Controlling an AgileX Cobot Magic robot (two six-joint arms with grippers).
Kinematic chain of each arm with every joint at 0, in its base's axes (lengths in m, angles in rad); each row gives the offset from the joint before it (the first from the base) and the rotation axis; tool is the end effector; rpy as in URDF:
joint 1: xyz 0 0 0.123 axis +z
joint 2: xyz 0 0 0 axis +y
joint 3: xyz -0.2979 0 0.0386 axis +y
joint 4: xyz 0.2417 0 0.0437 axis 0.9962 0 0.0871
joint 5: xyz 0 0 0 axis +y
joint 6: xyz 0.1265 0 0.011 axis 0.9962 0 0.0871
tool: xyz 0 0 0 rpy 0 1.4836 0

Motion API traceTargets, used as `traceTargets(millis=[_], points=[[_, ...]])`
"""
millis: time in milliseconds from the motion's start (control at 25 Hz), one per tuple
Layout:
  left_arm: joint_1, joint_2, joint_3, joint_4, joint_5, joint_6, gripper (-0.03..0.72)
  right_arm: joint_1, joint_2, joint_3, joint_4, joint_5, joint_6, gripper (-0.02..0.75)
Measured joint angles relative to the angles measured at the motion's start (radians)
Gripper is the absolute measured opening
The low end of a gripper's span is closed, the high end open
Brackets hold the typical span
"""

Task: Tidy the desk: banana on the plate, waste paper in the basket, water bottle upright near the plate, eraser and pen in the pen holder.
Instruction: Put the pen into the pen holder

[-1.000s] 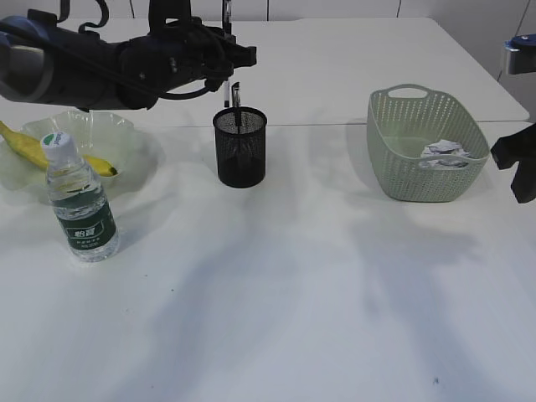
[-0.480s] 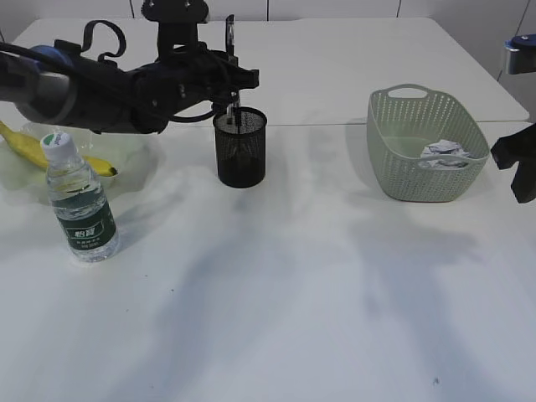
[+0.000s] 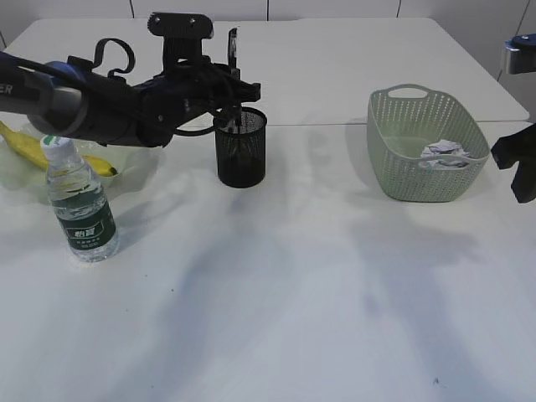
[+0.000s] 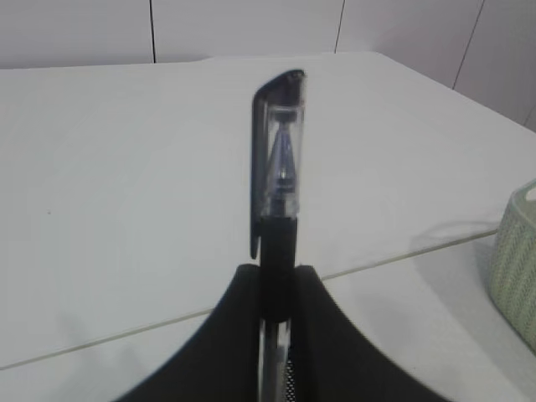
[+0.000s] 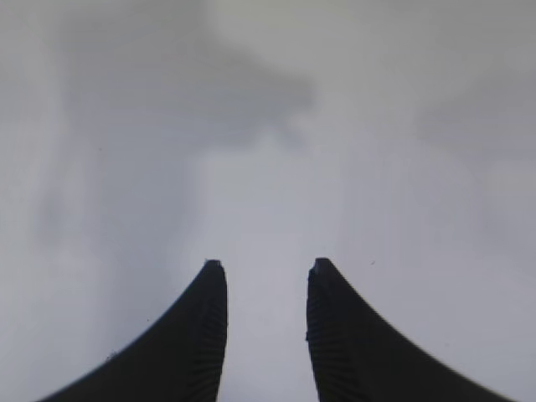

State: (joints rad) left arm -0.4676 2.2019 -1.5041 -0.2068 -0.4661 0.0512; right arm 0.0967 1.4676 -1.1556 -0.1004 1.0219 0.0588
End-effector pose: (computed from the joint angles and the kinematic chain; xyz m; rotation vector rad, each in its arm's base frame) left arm 0.4919 -0.2353 0.1996 0.2202 1.7229 -0.3644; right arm 0.2913 0.0173 0.2708 -0.1072 2.8079 -0.0964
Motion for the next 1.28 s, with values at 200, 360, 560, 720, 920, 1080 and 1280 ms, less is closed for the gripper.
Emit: traceTargets(millis=[200, 360, 560, 720, 920, 1080, 1280], points=[[0.0, 0.024, 0.0, 0.003, -0.016, -0.004, 0.034, 0.0, 0.0, 0.0, 0.0, 0.0, 0.0, 0.249], [0.0, 0.037, 0.0, 0.003, -0.028, -0.004, 0.034, 0.0, 0.0, 0.0, 0.0, 0.0, 0.0, 0.249], [0.0, 0.037, 0.0, 0.004, -0.037, -0.004, 0.041, 0.0, 0.0, 0.0, 0.0, 0.0, 0.0, 0.249], [0.0, 0.038, 0.0, 0.004, -0.027, -0.004, 0.08, 0.0, 0.0, 0.0, 0.0, 0.0, 0.0, 0.249], [0.0, 0.038, 0.0, 0.004, -0.011, -0.004, 0.121, 0.0, 0.0, 0.0, 0.0, 0.0, 0.0, 0.249], [0.0, 0.038, 0.0, 0.006, -0.007, -0.004, 0.134, 0.0, 0.0, 0.0, 0.0, 0.0, 0.0, 0.249], [0.0, 0.038, 0.0, 0.006, -0.007, -0.004, 0.146, 0.0, 0.0, 0.0, 0.0, 0.0, 0.0, 0.249]])
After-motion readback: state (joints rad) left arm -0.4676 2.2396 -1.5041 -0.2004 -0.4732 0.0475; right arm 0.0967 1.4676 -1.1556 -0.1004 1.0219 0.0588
